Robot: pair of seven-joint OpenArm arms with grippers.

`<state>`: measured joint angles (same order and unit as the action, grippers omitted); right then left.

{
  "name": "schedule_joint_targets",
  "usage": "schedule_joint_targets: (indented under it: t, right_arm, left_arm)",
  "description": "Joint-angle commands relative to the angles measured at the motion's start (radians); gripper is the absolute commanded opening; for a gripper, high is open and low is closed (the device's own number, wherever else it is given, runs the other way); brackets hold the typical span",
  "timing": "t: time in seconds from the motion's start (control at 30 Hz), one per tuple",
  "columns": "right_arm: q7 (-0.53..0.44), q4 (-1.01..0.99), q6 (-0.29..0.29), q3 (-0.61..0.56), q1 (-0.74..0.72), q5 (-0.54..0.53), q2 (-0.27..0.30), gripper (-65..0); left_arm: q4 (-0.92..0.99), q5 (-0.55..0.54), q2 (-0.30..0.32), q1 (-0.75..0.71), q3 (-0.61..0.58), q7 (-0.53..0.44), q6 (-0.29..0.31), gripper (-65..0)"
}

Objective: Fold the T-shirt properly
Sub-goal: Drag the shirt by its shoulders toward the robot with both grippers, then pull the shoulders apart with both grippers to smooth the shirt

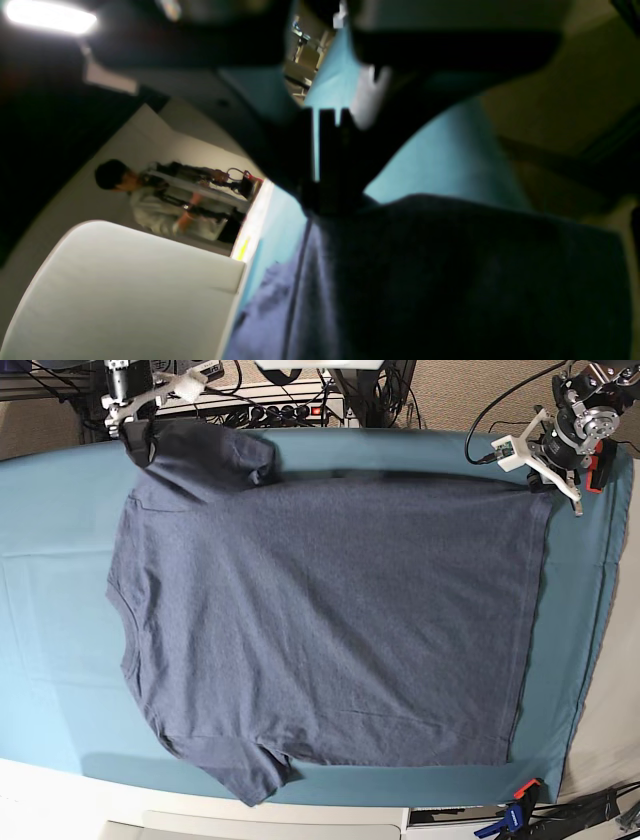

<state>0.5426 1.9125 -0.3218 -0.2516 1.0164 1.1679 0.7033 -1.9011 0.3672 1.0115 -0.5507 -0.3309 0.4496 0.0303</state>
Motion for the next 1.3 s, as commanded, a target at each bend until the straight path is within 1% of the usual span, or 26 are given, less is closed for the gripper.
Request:
schedule_joint_targets:
  t: [0.0, 0.07, 0.2, 0.4, 0.6, 0.8, 0.9, 1.13, 1.2, 1.27]
  right_arm:
    - [0.016, 0.014, -0.019, 0.007, 0.022, 0.011, 0.011, -65.0]
    - [0.022, 0.014, -0.019, 0.007, 0.042, 0.024, 0.011, -65.0]
    - [0.031, 0.014, -0.019, 0.007, 0.076, 0.037, 0.011, -65.0]
    - [0.037, 0.014, -0.019, 0.007, 0.109, 0.047, 0.011, -65.0]
    - [0.040, 0.014, -0.020, 0.007, 0.129, 0.053, 0.011, -65.0]
    - [0.051, 0.014, -0.020, 0.007, 0.158, 0.063, 0.011, -65.0]
    - [0.053, 0.014, -0.020, 0.007, 0.169, 0.063, 0.011, -65.0]
    - [0.061, 0.014, -0.020, 0.007, 0.190, 0.063, 0.005, -65.0]
    - [0.061, 0.014, -0.020, 0.007, 0.200, 0.064, 0.006, -65.0]
    - [0.064, 0.014, -0.021, 0.007, 0.209, 0.076, 0.006, -65.0]
  left_arm:
    - [-0.018, -0.009, 0.022, -0.001, 0.006, 0.019, -0.016, -65.0]
    - [-0.030, -0.033, 0.022, -0.001, 0.007, 0.049, -0.015, -65.0]
    - [-0.065, -0.031, 0.022, -0.007, 0.007, 0.100, -0.015, -65.0]
    - [-0.118, -0.030, 0.022, -0.064, 0.007, 0.112, -0.016, -65.0]
    - [-0.126, 0.002, 0.022, -0.133, 0.007, 0.121, -0.018, -65.0]
    - [-0.126, 0.069, 0.022, -0.206, 0.007, 0.138, -0.069, -65.0]
    - [-0.126, 0.080, 0.022, -0.237, 0.007, 0.138, -0.087, -65.0]
    - [-0.126, 0.089, 0.021, -0.282, 0.007, 0.156, -0.087, -65.0]
    - [-0.126, 0.109, 0.019, -0.290, 0.007, 0.157, -0.089, -65.0]
    - [-0.126, 0.124, 0.019, -0.297, 0.007, 0.162, -0.111, -65.0]
